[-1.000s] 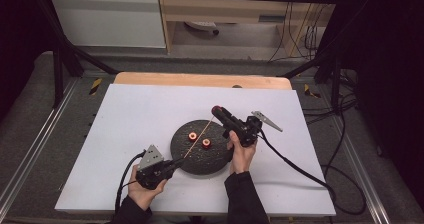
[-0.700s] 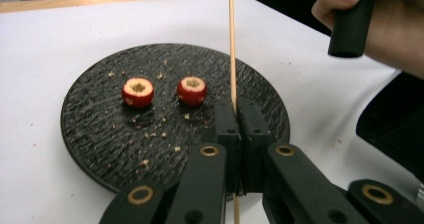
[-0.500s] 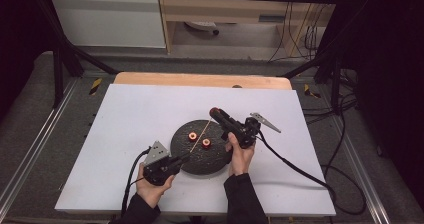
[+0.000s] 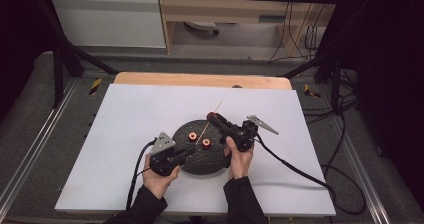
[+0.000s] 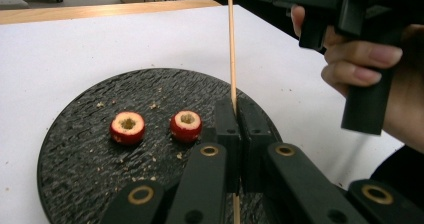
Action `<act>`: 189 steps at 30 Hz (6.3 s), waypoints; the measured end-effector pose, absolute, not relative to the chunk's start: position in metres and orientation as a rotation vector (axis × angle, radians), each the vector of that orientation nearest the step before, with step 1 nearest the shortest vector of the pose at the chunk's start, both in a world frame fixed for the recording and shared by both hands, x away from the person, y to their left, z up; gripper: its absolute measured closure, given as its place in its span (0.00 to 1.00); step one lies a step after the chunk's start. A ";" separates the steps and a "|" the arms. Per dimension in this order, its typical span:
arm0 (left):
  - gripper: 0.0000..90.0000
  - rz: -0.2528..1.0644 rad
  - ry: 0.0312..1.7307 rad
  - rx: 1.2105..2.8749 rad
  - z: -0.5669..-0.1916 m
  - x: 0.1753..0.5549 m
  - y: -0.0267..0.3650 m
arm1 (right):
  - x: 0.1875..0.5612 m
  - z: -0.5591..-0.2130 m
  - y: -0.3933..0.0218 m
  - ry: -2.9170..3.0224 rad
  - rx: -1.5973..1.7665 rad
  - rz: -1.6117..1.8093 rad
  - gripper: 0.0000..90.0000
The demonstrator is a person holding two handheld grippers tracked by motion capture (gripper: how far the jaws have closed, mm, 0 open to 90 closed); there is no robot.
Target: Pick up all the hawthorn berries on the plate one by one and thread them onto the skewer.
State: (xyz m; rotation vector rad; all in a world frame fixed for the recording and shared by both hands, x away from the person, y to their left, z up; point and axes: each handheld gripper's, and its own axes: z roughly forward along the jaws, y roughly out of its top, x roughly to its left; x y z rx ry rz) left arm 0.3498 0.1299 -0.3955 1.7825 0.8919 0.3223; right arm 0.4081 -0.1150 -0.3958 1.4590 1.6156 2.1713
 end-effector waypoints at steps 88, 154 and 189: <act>0.98 0.316 0.886 1.937 -0.421 0.337 0.216 | 0.410 -0.391 -0.134 2.432 1.207 1.246 0.05; 0.98 0.308 0.894 1.960 -0.429 0.332 0.228 | 0.469 -0.415 -0.061 2.616 1.542 0.849 0.67; 0.98 0.310 0.885 1.962 -0.429 0.331 0.226 | 0.462 -0.397 -0.068 2.604 1.490 0.941 0.68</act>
